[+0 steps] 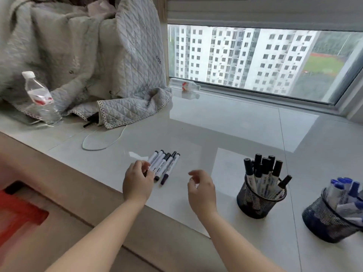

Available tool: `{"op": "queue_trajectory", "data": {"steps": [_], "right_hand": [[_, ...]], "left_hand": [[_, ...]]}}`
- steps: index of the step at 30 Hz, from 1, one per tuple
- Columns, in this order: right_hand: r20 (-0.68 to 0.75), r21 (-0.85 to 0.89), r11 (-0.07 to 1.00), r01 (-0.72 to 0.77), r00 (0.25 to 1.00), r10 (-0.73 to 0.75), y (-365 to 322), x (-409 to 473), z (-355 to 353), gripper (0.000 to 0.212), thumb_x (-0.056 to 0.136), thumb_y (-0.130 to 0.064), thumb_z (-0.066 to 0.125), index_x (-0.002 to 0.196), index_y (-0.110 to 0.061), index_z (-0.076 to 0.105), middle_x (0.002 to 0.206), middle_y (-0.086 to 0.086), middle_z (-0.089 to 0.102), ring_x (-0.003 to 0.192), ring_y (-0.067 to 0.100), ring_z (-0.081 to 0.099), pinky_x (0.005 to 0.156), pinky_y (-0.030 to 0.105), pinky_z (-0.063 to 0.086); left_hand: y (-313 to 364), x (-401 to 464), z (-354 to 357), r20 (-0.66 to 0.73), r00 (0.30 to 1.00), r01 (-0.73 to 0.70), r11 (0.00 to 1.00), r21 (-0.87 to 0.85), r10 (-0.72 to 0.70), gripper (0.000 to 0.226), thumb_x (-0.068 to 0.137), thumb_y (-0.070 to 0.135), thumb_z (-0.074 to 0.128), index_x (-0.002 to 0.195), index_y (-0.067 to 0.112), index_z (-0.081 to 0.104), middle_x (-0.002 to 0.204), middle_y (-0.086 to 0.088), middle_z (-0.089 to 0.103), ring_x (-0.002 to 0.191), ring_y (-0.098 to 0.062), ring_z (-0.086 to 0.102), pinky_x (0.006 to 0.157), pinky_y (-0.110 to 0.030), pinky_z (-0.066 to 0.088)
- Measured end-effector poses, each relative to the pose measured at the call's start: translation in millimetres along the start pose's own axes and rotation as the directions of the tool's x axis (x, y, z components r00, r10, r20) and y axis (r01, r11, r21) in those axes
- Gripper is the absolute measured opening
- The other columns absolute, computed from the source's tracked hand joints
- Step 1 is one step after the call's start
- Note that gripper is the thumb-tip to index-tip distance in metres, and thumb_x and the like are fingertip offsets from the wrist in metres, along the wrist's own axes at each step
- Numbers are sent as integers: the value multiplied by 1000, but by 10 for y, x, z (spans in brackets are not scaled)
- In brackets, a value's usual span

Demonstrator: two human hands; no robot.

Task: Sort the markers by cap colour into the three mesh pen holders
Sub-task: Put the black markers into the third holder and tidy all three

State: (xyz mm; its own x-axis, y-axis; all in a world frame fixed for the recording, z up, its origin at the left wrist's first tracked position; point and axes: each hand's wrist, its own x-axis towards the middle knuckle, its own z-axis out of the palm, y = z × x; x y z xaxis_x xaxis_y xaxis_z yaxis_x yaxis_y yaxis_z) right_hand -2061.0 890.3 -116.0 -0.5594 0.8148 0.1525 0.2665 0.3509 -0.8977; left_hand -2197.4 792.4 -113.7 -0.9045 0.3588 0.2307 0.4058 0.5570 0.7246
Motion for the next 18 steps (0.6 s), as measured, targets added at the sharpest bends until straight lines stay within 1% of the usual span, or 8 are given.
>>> {"op": "queue_trajectory", "data": {"steps": [3, 6, 9, 10, 13, 15, 18], "right_hand": [[90, -43, 997, -69, 993, 72, 72, 124, 201, 23, 87, -8, 45, 102, -19, 59, 97, 0, 58, 93, 14, 53, 79, 21, 36], [120, -91, 991, -102, 986, 112, 107, 272, 375, 25, 87, -11, 45, 107, -17, 58, 102, 1, 58, 100, 17, 53, 83, 24, 39], [127, -193, 977, -86, 986, 112, 121, 408, 526, 25, 90, -18, 45, 112, -17, 56, 106, 0, 56, 104, 18, 52, 86, 25, 36], [120, -221, 972, -76, 987, 104, 123, 455, 567, 26, 90, -21, 45, 114, -17, 55, 108, 0, 56, 106, 18, 51, 88, 25, 36], [78, -308, 948, -78, 991, 107, 126, 613, 669, 31, 93, -32, 43, 117, -16, 53, 116, 1, 54, 113, 20, 48, 95, 29, 34], [61, -387, 916, -102, 989, 136, 114, 707, 746, 38, 93, -42, 41, 119, -17, 51, 121, 1, 52, 117, 21, 45, 98, 32, 31], [8, -490, 857, -161, 982, 189, 76, 816, 870, 52, 88, -56, 40, 120, -15, 50, 123, 3, 51, 119, 23, 43, 99, 34, 29]], "left_hand": [[-133, 223, 73, 52, 999, -14, 991, 131, 7, 19, 85, 21, 54, 101, 12, 55, 104, -8, 54, 102, -28, 48, 80, -36, 41], [-203, 375, 196, 166, 986, -27, 963, 268, -19, 40, 85, 43, 54, 113, 15, 49, 117, -9, 48, 112, -28, 42, 88, -38, 39], [-231, 461, 336, 223, 974, -109, 914, 390, 21, 57, 85, 58, 45, 126, 17, 41, 129, -7, 40, 120, -26, 36, 94, -39, 35], [-239, 489, 366, 235, 972, -113, 905, 411, 14, 61, 86, 61, 42, 129, 18, 38, 132, -7, 37, 122, -26, 35, 97, -39, 33], [-265, 573, 403, 261, 963, -58, 901, 431, -62, 69, 86, 64, 38, 138, 20, 30, 139, -8, 32, 127, -27, 30, 102, -40, 28], [-278, 588, 409, 262, 962, -44, 896, 442, -82, 71, 86, 65, 37, 140, 19, 29, 140, -8, 32, 128, -27, 30, 103, -40, 28], [-280, 592, 412, 257, 963, -42, 894, 445, -83, 73, 85, 66, 37, 138, 16, 29, 138, -8, 33, 127, -27, 32, 102, -39, 28]]}}
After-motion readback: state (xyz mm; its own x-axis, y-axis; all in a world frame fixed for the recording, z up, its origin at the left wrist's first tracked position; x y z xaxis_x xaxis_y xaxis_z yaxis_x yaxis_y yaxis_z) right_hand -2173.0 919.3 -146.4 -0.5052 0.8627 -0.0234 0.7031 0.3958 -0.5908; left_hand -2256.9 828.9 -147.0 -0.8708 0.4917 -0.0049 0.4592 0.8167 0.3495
